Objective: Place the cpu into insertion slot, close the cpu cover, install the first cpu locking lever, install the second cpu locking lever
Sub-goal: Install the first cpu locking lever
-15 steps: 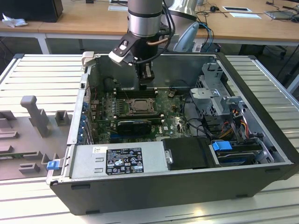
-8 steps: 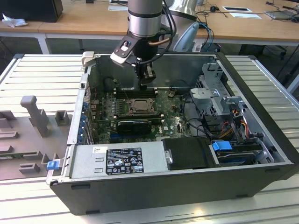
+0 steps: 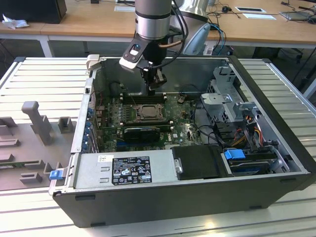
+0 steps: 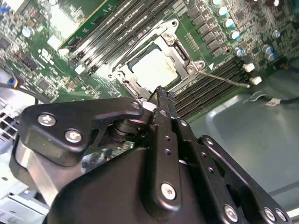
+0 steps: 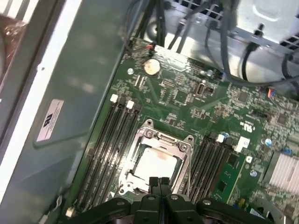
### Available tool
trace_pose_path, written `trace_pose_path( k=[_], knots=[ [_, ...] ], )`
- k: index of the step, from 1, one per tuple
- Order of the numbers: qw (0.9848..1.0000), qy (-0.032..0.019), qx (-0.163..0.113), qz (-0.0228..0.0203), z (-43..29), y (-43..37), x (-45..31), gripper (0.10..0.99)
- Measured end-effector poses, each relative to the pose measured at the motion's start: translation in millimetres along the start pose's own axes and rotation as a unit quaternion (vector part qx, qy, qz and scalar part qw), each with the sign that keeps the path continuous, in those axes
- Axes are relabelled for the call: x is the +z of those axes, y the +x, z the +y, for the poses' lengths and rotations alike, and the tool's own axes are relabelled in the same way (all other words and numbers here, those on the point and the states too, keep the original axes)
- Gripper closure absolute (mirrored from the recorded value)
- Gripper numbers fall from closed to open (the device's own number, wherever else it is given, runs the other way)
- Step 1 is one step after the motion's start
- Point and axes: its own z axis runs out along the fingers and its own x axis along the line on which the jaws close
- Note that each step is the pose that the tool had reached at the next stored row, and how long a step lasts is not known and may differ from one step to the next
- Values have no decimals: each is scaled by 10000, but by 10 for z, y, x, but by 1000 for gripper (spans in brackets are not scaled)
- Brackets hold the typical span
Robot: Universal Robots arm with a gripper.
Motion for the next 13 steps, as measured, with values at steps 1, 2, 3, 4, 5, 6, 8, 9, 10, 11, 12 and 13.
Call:
trace_pose_path(
  k=[1,2,3,4,5,6,8,9,10,11,12,13],
  knots=[
    [9999,0,-112,2,0,0,0,980],
    [9998,-1,-192,4,0,0,0,980],
    [9995,-1,-308,6,0,0,0,980],
    [9993,-2,-383,8,0,0,0,980],
    [9989,-2,-472,10,0,0,0,980],
    [9982,-2,-595,12,0,0,0,980],
    [9972,-3,-741,15,0,0,0,980],
    [9961,-4,-882,18,0,0,0,980],
    [9943,-4,-1070,22,0,0,0,980],
    [9926,-5,-1218,25,0,0,0,980],
    [9907,-6,-1362,27,0,0,0,980],
    [9892,-6,-1465,29,0,0,0,980]
  ],
)
